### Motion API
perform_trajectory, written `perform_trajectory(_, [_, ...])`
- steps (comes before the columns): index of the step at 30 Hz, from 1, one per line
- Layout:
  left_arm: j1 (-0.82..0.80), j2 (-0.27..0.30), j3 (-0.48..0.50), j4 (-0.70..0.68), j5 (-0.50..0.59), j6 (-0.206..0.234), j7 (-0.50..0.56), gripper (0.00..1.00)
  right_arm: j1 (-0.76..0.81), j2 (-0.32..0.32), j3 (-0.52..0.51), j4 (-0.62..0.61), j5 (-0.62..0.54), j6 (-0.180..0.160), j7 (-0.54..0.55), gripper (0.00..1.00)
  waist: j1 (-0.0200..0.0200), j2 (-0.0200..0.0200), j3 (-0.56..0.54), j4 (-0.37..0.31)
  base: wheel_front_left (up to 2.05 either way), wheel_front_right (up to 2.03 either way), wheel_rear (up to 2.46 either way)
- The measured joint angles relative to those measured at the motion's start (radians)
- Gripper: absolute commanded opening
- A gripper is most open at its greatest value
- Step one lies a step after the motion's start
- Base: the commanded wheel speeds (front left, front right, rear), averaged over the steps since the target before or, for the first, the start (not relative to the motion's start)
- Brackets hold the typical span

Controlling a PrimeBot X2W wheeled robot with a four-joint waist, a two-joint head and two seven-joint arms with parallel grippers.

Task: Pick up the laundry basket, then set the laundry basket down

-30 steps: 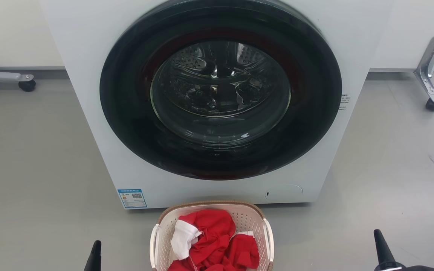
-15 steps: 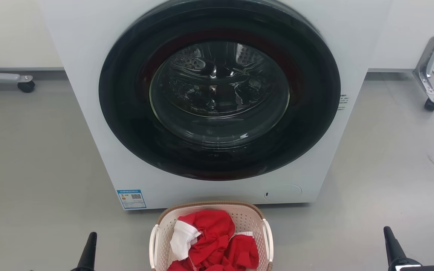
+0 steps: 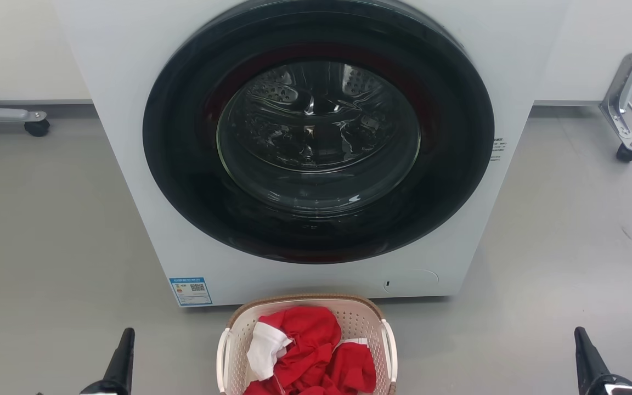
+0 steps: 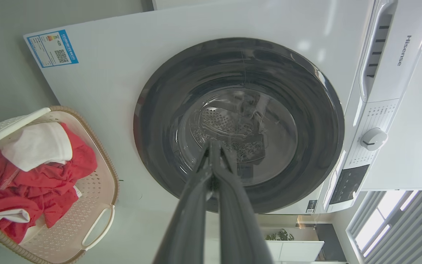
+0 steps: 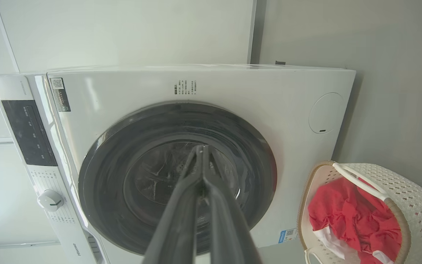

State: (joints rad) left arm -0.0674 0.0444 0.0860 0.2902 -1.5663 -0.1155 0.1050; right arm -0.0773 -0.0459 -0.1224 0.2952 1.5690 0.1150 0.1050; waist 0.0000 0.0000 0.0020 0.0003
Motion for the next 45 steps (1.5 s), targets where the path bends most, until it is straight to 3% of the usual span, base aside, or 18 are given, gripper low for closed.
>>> perform_trajectory(45, [-0.013, -0.003, 0.005, 0.004, -0.034, -0.008, 0.009, 0.00, -0.015, 0.002, -0.010, 0.003, 0.027, 0.005, 0.008, 0.00, 0.0000, 0.0000, 0.000, 0.000, 0.00, 0.00, 0.00])
